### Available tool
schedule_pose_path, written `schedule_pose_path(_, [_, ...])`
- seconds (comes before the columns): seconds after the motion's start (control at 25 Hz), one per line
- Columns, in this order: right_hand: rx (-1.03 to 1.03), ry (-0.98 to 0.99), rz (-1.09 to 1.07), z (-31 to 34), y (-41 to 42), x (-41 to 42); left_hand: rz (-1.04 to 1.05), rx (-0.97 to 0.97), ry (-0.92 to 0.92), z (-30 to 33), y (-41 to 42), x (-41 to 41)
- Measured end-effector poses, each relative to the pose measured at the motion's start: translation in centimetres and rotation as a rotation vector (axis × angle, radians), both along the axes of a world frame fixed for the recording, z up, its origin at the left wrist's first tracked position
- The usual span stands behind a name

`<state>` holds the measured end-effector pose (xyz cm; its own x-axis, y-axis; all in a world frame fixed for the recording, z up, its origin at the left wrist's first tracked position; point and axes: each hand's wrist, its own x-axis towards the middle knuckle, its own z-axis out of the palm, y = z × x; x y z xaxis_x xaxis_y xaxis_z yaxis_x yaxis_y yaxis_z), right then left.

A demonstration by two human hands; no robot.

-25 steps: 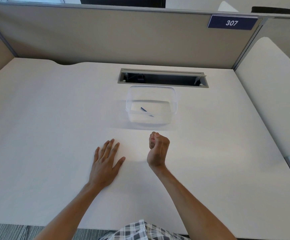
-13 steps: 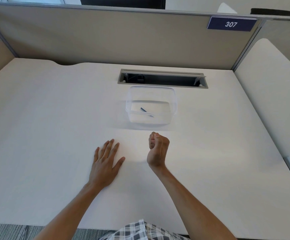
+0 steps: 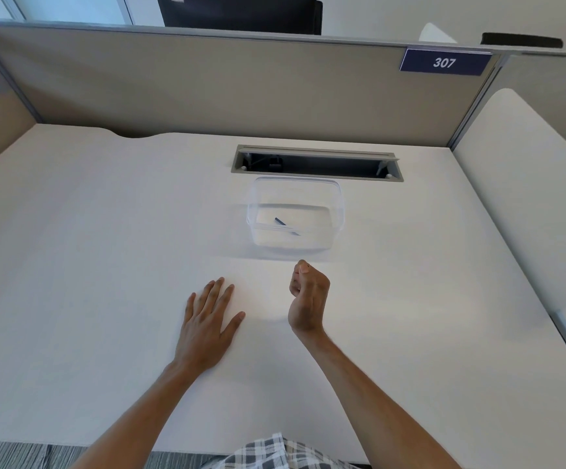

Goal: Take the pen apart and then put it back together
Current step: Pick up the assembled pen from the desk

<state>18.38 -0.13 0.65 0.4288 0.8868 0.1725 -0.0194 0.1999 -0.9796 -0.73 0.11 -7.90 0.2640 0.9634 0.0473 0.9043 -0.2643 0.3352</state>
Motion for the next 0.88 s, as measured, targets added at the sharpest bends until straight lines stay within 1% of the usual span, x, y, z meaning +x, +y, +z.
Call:
schedule_pose_path(0.08, [-0.034,0.025,0.022,-0.1,-0.2,0.4,0.002,0.004,-0.004,0.0,0.0,0.0])
schedule_pose_path(0.16, [-0.051,-0.012,0.034,-0.2,-0.5,1.2,0.000,0.011,-0.009,0.0,0.0,0.0])
schedule_pose_path(0.32, [-0.056,-0.260,0.039,0.1,-1.9,2.7,-0.001,0.018,-0.006,-0.1,0.0,-0.1])
schedule_pose_path(0.4, [-0.086,-0.326,-0.002,0.2,-2.4,3.3,-0.002,0.020,-0.002,-0.2,0.0,-0.1])
schedule_pose_path(0.48, [-0.114,-0.300,-0.049,0.3,-2.9,4.0,-0.005,0.020,-0.005,-0.2,0.0,-0.1])
schedule_pose_path(0.64, [-0.189,-0.163,-0.136,0.4,-4.3,5.1,-0.003,0.023,-0.009,-0.3,0.1,-0.1])
schedule_pose_path(0.88, [-0.322,-0.150,-0.123,-1.1,-5.9,5.2,-0.006,0.023,-0.016,-0.3,0.1,-0.1])
